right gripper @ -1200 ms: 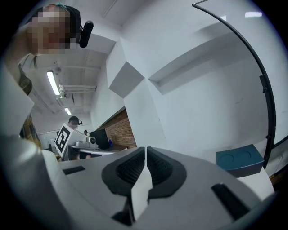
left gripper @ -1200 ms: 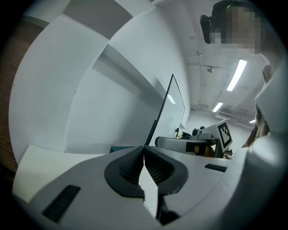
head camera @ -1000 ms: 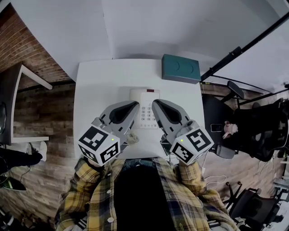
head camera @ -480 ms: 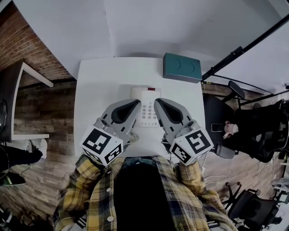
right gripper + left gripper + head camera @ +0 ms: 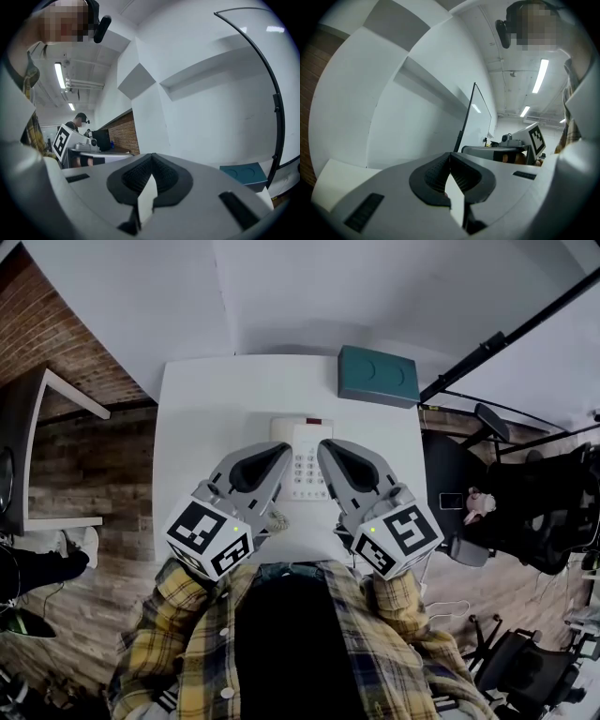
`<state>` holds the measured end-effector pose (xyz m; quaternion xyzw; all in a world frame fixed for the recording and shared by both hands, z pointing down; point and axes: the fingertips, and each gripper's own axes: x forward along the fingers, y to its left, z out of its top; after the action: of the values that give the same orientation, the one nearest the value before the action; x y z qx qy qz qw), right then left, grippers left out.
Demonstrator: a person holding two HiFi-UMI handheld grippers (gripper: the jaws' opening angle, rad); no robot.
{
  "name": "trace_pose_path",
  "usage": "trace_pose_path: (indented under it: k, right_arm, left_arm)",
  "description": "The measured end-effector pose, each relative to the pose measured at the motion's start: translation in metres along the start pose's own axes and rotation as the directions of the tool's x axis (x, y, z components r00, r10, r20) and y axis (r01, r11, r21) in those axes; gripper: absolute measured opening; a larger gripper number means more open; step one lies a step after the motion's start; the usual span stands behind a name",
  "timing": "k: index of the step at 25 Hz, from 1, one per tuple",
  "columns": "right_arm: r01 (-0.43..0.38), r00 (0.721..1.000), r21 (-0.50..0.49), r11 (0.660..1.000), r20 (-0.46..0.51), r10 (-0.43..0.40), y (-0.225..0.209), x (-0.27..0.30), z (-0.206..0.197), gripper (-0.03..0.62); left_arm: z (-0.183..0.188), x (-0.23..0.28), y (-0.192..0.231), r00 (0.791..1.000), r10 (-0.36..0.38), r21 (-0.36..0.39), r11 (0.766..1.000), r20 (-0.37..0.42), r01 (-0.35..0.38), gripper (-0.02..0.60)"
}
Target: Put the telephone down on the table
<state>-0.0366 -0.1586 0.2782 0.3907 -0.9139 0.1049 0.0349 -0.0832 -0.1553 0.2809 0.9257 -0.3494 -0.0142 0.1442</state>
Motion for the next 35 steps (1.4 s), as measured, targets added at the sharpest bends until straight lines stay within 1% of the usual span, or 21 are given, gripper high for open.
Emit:
trace_pose_path:
  k: [8,21,28,35]
  right_arm:
    - [-0.011,1.000,0.012,1.000,-0.003,0.011,0.000,0.003,-0.001,0.024]
    - [-0.019,1.000,0.014,1.000,-0.009,0.019,-0.002,0.004,-0.003,0.023]
    - [-0.018,1.000,0.024,1.000,-0.015,0.018,-0.003,0.003,-0.005,0.023]
    - [-0.015,1.000,0.028,0.999,-0.011,0.016,-0.006,0.001,-0.004,0.023]
  left_arm:
    - [0.001,-0.001,0.003,1.000,0.001,-0.011,1.000,-0.004,-0.001,0.017]
    - [0.007,0.002,0.004,1.000,-0.003,0.013,1.000,-0.006,0.003,0.017]
    - [0.005,0.005,0.001,0.999,-0.028,0.009,1.000,-0.018,0.028,0.017]
    - [0.001,0.009,-0.006,0.997,-0.069,0.018,0.997,-0.042,0.070,0.017]
